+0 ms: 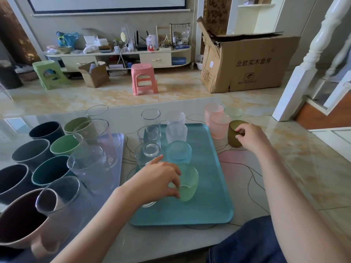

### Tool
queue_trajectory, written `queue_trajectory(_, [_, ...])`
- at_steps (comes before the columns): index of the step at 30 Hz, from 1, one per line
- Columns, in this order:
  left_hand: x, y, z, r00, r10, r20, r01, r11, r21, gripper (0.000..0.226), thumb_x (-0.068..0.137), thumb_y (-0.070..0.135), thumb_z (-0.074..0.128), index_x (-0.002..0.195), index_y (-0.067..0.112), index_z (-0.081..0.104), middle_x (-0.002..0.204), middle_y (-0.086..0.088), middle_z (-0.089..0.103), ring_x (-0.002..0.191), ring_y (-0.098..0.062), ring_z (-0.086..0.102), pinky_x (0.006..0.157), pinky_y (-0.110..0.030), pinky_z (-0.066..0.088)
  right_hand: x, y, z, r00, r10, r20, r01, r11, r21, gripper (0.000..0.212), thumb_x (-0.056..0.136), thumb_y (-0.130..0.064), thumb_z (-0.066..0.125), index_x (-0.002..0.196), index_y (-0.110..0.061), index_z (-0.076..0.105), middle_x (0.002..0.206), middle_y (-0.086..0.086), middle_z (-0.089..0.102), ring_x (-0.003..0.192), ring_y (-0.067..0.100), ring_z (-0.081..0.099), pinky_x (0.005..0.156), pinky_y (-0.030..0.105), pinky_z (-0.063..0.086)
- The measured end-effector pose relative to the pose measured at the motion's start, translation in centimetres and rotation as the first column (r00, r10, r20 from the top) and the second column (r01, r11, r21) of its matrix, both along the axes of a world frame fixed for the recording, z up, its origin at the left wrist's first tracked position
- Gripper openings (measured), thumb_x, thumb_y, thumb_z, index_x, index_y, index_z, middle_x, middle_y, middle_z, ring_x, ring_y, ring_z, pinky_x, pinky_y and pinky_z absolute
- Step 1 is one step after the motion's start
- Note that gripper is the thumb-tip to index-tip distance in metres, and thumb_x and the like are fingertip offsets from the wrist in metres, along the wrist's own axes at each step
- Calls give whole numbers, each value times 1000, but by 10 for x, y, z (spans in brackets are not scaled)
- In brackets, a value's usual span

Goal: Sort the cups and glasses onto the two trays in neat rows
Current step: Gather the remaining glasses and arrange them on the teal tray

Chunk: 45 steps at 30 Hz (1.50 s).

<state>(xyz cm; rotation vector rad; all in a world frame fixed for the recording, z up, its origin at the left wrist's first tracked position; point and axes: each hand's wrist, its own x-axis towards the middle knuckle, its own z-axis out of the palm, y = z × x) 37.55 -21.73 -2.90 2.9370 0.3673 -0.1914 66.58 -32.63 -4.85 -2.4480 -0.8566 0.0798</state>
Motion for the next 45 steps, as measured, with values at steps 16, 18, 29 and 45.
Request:
queue_trajectory(16, [22, 18, 40, 953, 159, 257, -95, 965, -245, 36, 72, 61, 61, 98, 37, 69, 103, 12, 71, 97, -12, 64, 92, -35, 48, -27, -1, 39, 986, 132, 103, -145, 981, 129, 14, 87, -16, 62, 99, -17, 69, 97, 4, 68, 89, 23, 60, 75, 30, 45])
queue_trajectory(18, [50, 15, 47, 915, 114, 387, -48, 983, -176, 39, 82, 40, 65, 121, 32, 60, 125, 8, 62, 115, -15, 56, 101, -34, 42, -41, 2, 48, 960, 267, 87, -277, 951, 139, 12, 86, -15, 63, 95, -20, 70, 90, -1, 67, 83, 16, 58, 71, 25, 43])
queue_trajectory(29, [151, 37, 42, 930, 105, 352, -70, 992, -109, 18, 80, 19, 69, 94, 9, 63, 81, -5, 59, 80, -23, 56, 65, -28, 39, -58, 9, 50, 949, 316, 13, -297, 875, 382, 32, 86, -11, 64, 111, -15, 45, 110, -3, 62, 76, 3, 61, 62, 5, 43])
queue_trajectory(45, [211, 101, -10, 937, 274, 215, -261, 961, -87, 39, 74, 19, 72, 53, 14, 40, 55, -1, 41, 63, -25, 44, 56, -28, 36, -6, -5, 41, 991, 136, -1, -127, 927, 354, 37, 89, -12, 58, 121, -26, 45, 100, -7, 60, 73, 6, 60, 61, 17, 42])
